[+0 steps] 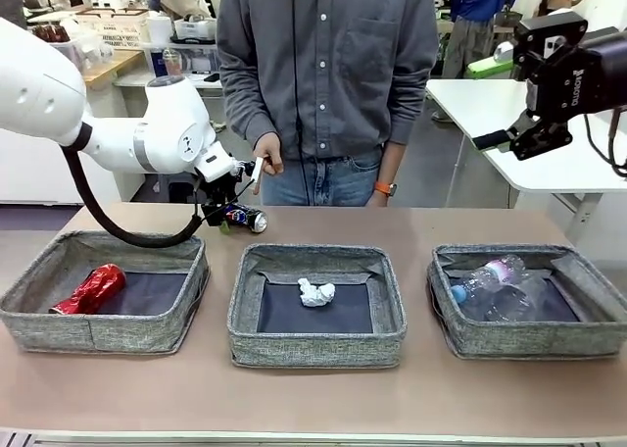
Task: Sort the waste into the appropriate baskets.
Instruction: Pick up the waste item pointed out by the person.
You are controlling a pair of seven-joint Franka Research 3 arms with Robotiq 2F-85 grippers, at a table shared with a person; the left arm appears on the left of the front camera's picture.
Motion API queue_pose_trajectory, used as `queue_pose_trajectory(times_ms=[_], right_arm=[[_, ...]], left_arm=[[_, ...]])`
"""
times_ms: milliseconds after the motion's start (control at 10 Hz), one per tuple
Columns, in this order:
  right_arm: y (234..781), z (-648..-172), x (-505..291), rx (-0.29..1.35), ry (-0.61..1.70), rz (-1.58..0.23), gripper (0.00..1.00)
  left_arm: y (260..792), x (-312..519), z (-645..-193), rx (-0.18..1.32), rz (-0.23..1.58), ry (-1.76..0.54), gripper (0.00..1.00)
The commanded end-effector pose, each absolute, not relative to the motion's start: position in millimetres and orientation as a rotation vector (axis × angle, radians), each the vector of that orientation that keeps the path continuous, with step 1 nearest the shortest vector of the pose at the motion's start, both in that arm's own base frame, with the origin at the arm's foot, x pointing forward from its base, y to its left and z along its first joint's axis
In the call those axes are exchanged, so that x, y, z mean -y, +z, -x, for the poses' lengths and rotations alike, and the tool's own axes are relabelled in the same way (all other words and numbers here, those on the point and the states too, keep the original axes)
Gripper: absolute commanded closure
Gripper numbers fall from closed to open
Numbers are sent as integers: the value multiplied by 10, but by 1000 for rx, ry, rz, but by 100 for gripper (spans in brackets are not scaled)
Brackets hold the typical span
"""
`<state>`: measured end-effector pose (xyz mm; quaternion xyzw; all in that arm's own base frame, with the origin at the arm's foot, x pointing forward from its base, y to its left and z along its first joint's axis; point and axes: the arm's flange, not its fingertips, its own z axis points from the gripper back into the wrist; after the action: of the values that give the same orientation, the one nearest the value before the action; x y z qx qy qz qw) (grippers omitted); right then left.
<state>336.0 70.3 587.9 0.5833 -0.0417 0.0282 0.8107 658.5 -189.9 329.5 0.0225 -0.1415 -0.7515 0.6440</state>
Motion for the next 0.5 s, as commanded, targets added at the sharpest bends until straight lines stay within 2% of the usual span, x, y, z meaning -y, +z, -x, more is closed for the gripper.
queue_pose_trajectory(times_ms=[0,200,400], right_arm=[[5910,-3370,-702,95,67,-1258,0],[5910,-3370,-702,95,67,-1258,0],[5910,-3370,-702,95,67,-1258,0]], left_arm=[[3262,1903,-6601,291,-30,-1716,0],[3260,1911,-6595,299,-23,-1712,0],[3329,1942,-6595,408,-83,-1681,0]])
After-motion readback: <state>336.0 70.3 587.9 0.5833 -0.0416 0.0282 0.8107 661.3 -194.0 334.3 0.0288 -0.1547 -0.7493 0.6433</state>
